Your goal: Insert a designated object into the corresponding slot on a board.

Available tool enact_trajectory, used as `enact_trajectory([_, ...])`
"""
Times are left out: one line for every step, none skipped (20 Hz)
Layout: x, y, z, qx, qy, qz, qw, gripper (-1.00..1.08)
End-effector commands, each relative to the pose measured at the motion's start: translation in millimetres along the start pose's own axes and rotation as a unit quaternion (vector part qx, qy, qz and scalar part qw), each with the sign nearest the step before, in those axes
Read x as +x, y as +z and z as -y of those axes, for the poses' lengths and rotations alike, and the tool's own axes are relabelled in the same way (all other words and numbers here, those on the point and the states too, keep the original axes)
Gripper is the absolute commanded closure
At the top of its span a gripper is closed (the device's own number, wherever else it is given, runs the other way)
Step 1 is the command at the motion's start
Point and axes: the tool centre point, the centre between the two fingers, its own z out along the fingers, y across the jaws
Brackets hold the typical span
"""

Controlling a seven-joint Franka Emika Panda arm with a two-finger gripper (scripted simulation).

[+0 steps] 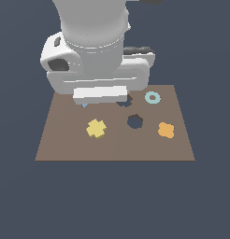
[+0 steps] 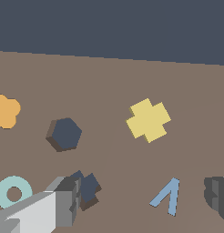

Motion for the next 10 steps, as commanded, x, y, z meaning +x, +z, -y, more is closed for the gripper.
enact_trajectory([2.9,10.3,-4.7,0.0,-0.025,0.0,0.9997,-0.92])
enact_trajectory([4.4,15.0,-6.7,0.0,-0.036,0.0,0.9993,-0.92])
enact_trajectory([6.1,19.9,-8.8,0.0,-0.048,0.001,0.9988,-0.92])
enact_trajectory([7.9,25.2,-11.0,0.0,-0.061,0.001,0.9981,-0.92])
enact_trajectory([9.9,30.7,-13.3,0.0,-0.075,0.001,0.9972,-0.92])
enact_trajectory([12.1,36.3,-15.6,0.0,-0.089,0.001,0.996,-0.92])
enact_trajectory([14.2,41.7,-17.6,0.0,-0.102,0.001,0.9948,-0.92])
enact_trajectory([16.3,46.9,-19.6,0.0,-0.115,0.001,0.9934,-0.92])
enact_trajectory([18.4,51.8,-21.4,0.0,-0.127,0.001,0.9919,-0.92])
enact_trajectory([20.4,56.6,-23.1,0.0,-0.139,0.001,0.9903,-0.92])
